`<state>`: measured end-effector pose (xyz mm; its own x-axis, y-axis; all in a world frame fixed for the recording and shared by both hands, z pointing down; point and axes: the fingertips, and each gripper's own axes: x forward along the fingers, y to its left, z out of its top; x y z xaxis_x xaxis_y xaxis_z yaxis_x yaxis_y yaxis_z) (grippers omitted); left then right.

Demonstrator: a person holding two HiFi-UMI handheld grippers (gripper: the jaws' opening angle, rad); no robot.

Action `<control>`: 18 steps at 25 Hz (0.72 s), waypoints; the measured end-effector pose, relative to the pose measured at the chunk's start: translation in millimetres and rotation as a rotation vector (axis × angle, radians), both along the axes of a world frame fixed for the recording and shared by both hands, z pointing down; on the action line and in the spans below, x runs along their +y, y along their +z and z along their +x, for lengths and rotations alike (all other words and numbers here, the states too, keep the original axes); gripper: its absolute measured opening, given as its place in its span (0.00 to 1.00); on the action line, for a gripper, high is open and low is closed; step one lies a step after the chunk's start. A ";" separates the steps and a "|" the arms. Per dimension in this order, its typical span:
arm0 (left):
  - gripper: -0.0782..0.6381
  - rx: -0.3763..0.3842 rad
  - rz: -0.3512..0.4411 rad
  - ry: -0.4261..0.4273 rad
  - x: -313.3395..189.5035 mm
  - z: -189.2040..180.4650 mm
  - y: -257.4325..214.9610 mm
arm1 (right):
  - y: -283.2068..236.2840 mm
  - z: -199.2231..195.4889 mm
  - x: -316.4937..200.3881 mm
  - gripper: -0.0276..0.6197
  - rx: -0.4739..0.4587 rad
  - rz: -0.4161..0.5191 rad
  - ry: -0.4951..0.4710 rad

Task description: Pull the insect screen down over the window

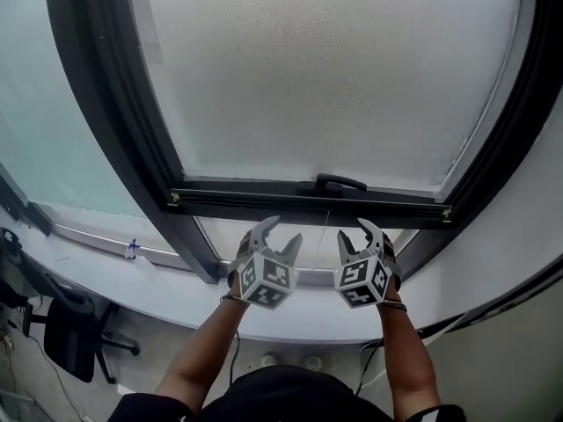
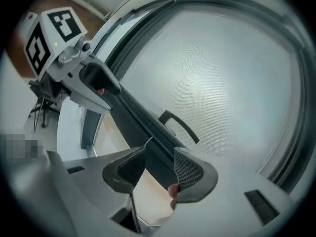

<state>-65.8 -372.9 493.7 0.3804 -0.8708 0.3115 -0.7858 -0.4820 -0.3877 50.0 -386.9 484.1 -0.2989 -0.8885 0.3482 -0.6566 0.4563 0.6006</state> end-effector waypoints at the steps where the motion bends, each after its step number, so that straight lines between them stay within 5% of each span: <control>1: 0.40 0.052 0.010 -0.003 4.3 -1.1 -4.3 | -8.7 -3.2 4.7 0.31 -0.044 0.027 0.008; 4: 0.30 0.199 0.027 0.000 16.7 -5.9 -15.0 | -25.9 -10.7 16.1 0.19 -0.158 0.095 0.028; 8: 0.11 0.296 0.022 -0.051 27.7 -24.0 -18.1 | -30.8 -22.4 32.0 0.07 -0.358 0.074 0.045; 10: 0.11 0.318 0.023 -0.047 32.2 -29.0 -15.6 | -34.7 -31.3 41.3 0.05 -0.448 0.045 0.044; 18: 0.11 0.411 0.001 -0.043 54.7 -43.2 -5.8 | -26.1 -31.3 73.6 0.05 -0.557 0.072 0.084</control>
<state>-109.0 -318.3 487.9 0.4366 -0.8887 0.1403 -0.8945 -0.4454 -0.0382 18.7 -313.3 458.0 -0.3479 -0.9326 0.0961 -0.9152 0.3601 0.1809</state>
